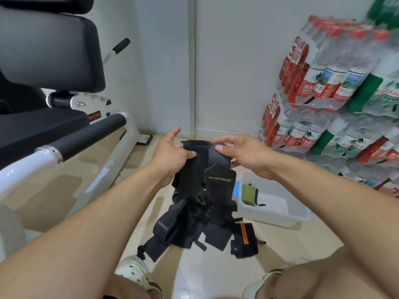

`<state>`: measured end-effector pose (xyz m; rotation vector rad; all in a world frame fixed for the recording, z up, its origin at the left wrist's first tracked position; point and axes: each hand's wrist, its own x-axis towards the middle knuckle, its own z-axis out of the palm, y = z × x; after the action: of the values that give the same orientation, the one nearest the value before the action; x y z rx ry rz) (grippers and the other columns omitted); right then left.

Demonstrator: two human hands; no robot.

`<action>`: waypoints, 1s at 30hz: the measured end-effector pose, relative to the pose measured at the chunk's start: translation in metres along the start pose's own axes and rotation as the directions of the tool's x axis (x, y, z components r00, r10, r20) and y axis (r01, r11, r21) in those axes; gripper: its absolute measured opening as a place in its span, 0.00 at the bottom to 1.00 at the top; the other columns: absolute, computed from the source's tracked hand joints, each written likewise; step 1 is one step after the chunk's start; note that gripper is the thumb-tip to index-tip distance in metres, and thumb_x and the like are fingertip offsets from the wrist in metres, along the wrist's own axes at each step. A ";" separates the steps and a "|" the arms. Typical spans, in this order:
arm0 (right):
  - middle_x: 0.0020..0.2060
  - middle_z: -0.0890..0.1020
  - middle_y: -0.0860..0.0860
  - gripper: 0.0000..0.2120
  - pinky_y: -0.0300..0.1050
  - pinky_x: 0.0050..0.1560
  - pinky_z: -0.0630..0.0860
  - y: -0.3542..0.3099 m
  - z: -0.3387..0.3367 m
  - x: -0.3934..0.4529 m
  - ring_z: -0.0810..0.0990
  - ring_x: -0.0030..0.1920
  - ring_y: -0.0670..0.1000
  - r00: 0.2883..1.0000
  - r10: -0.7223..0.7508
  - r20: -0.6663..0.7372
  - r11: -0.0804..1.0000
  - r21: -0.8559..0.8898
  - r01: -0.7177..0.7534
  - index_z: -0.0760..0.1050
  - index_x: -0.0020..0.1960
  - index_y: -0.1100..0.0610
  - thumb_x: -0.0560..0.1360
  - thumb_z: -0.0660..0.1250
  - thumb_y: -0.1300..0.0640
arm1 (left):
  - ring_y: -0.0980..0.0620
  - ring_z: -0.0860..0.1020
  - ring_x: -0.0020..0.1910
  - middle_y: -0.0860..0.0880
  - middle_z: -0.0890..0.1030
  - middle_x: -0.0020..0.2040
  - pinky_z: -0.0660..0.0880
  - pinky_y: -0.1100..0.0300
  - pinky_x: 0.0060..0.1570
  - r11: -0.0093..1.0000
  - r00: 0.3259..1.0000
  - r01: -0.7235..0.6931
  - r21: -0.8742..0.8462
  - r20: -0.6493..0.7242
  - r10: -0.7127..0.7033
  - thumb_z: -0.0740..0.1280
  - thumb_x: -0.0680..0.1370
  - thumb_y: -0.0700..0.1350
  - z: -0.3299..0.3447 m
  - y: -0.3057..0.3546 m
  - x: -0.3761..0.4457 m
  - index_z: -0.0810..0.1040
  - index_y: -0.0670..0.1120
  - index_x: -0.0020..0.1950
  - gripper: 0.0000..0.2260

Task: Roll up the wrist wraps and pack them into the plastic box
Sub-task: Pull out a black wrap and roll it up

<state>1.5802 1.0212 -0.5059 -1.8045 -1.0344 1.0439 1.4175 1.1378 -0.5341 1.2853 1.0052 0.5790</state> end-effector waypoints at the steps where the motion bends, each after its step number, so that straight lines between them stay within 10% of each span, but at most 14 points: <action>1: 0.47 0.85 0.49 0.09 0.41 0.44 0.79 -0.001 0.003 0.000 0.81 0.44 0.46 1.000 0.005 -0.012 1.000 0.019 -0.004 0.79 0.61 0.52 0.83 0.66 0.54 | 0.42 0.83 0.55 0.40 0.81 0.63 0.80 0.55 0.42 1.000 1.000 0.001 0.006 0.007 -0.001 0.72 0.74 0.29 0.000 -0.001 0.000 0.62 0.57 0.80 0.41; 9: 0.39 0.85 0.50 0.06 0.38 0.38 0.76 -0.001 0.018 -0.001 0.79 0.36 0.45 0.991 -0.015 -0.129 0.998 0.053 0.022 0.80 0.52 0.57 0.79 0.72 0.55 | 0.45 0.85 0.48 0.40 0.86 0.54 0.80 0.47 0.57 0.998 0.997 0.013 -0.064 0.081 -0.008 0.69 0.81 0.41 0.008 0.003 -0.007 0.67 0.50 0.76 0.24; 24: 0.37 0.84 0.51 0.08 0.30 0.27 0.71 -0.001 0.020 0.001 0.78 0.28 0.39 0.969 -0.020 -0.245 0.994 0.099 0.045 0.79 0.52 0.59 0.76 0.75 0.57 | 0.43 0.86 0.52 0.42 0.87 0.52 0.81 0.48 0.57 0.997 0.993 -0.055 -0.059 0.103 0.061 0.68 0.81 0.41 0.013 0.002 -0.009 0.63 0.52 0.79 0.28; 30: 0.45 0.86 0.52 0.15 0.37 0.33 0.72 -0.001 0.019 0.001 0.84 0.39 0.47 0.956 0.021 -0.291 1.000 0.027 -0.014 0.77 0.52 0.54 0.73 0.79 0.50 | 0.36 0.84 0.54 0.31 0.82 0.54 0.77 0.40 0.62 0.993 0.989 -0.112 0.026 0.102 0.109 0.72 0.79 0.41 0.013 0.000 -0.011 0.61 0.54 0.80 0.33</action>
<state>1.5626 1.0271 -0.5117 -1.8817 -0.8232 0.7667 1.4232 1.1218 -0.5315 1.3914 0.8667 0.5789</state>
